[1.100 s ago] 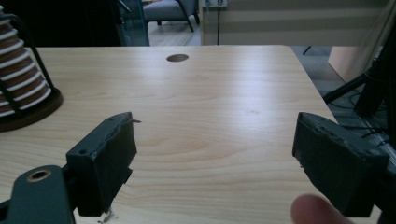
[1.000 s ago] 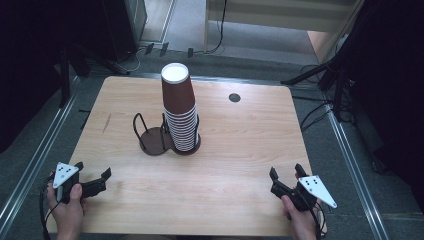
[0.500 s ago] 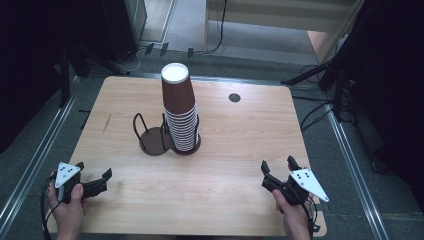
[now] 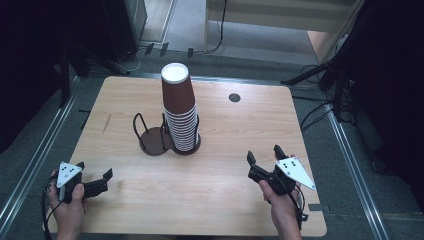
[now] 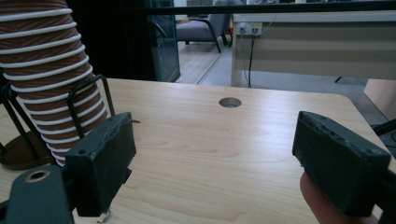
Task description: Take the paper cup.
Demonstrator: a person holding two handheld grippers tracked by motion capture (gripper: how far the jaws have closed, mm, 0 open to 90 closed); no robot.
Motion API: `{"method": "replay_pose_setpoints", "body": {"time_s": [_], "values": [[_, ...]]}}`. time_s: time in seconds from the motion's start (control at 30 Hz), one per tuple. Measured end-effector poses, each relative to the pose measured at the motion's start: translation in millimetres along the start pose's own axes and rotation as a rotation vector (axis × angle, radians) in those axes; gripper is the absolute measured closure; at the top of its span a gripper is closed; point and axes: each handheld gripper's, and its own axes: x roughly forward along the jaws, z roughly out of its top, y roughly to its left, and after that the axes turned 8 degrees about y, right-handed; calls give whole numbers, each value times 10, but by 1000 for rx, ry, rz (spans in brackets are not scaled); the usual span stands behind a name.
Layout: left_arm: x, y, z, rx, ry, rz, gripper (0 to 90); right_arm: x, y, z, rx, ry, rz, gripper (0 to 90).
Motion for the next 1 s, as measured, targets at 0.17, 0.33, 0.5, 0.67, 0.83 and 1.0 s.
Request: {"method": "replay_pose_setpoints", "body": {"time_s": [0.17, 0.33, 0.5, 0.67, 0.83, 1.0], "values": [[2, 0, 2, 3, 1, -1, 14, 39, 72, 66, -6, -3, 5, 134], [2, -4, 3, 8, 6, 2, 14, 97, 161, 124, -11, 0, 20, 134], [3, -9, 3, 9, 7, 6, 15, 159, 266, 186, -21, 0, 34, 134], [3, -11, 3, 9, 8, 7, 14, 210, 340, 223, -33, 0, 46, 133], [4, -12, 4, 10, 8, 7, 14, 236, 388, 246, -36, -1, 52, 133], [6, -14, 4, 9, 9, 9, 15, 268, 452, 287, -40, -5, 60, 133]]}}
